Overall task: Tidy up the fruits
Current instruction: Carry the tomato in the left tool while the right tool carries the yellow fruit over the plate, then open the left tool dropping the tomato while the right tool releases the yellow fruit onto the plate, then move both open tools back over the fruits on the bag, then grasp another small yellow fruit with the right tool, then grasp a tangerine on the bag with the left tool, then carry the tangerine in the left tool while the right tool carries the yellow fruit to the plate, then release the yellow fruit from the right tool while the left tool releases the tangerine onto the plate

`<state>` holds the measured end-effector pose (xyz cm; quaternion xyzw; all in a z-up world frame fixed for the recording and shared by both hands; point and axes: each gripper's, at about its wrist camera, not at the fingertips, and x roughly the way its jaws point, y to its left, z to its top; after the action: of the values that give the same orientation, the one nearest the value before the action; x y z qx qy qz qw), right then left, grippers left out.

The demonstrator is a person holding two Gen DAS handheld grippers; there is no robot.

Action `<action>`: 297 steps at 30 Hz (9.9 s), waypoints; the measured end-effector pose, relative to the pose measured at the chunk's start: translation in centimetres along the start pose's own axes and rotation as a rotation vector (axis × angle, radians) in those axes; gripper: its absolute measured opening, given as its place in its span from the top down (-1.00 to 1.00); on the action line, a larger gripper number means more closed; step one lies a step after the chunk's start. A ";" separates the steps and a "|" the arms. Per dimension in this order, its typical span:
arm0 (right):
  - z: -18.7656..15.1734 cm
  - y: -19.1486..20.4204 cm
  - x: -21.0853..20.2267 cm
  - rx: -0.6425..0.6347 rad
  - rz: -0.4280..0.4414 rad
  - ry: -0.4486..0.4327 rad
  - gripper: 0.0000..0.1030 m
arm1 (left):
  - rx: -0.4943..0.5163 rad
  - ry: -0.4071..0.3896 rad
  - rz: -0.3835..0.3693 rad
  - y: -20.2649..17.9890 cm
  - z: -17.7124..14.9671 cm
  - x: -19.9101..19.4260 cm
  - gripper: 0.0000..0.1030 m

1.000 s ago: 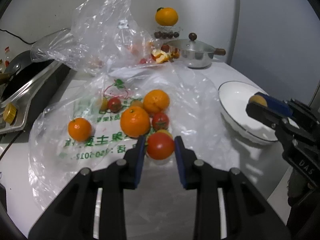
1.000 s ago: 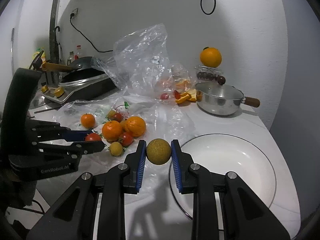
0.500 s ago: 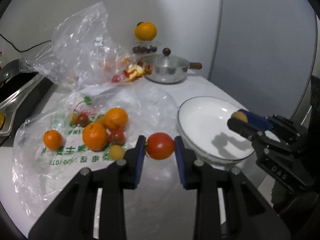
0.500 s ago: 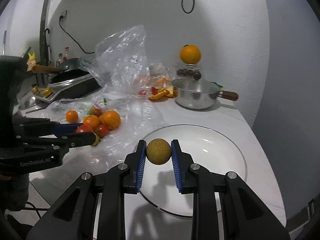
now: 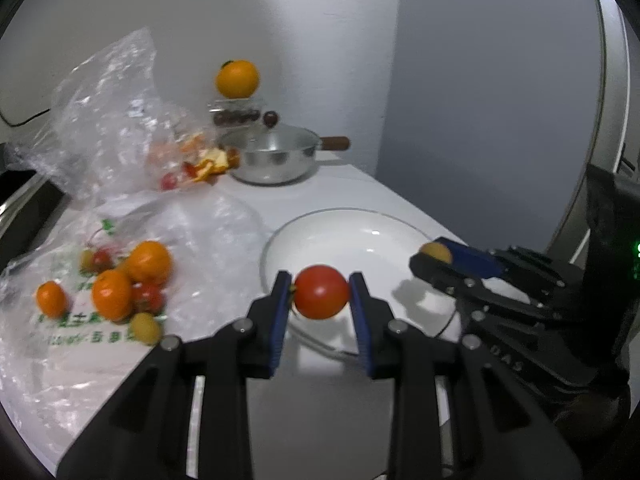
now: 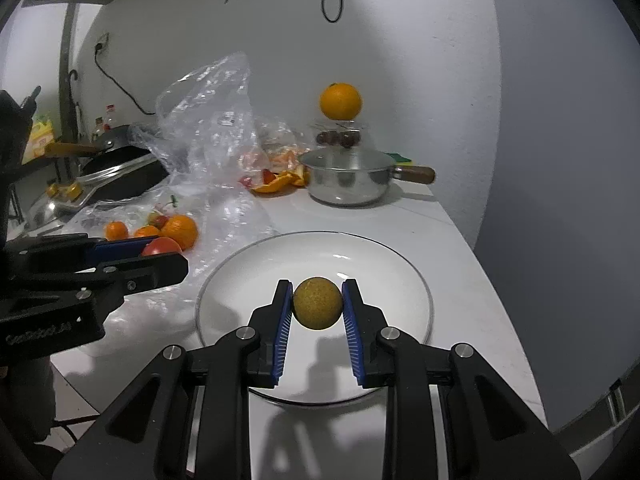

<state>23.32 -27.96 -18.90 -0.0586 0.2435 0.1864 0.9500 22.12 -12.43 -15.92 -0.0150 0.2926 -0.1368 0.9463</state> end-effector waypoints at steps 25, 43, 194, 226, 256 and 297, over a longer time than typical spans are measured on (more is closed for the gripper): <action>-1.3 -3.8 2.3 0.051 0.045 0.064 0.48 | 0.016 0.133 -0.075 -4.0 0.0 5.4 0.39; -0.7 -3.1 0.7 0.049 0.019 0.044 0.46 | -0.016 0.069 -0.058 -2.5 0.2 2.5 0.07; 4.0 11.1 5.2 -0.054 0.137 0.045 0.48 | -0.058 0.074 0.137 14.2 -0.4 -1.0 0.14; 1.7 6.5 -0.7 -0.014 0.057 0.006 0.48 | 0.039 0.005 0.023 4.9 0.1 -4.1 0.14; -2.0 -0.3 0.1 0.097 0.011 0.051 0.48 | 0.147 0.110 0.016 -1.1 -0.2 2.6 0.14; 0.0 2.0 0.2 0.040 -0.014 0.050 0.48 | 0.103 0.087 -0.025 1.0 0.3 0.6 0.04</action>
<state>22.73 -26.10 -18.97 -0.0458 0.2704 0.1733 0.9459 22.96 -11.66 -16.13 0.0360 0.3258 -0.1641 0.9304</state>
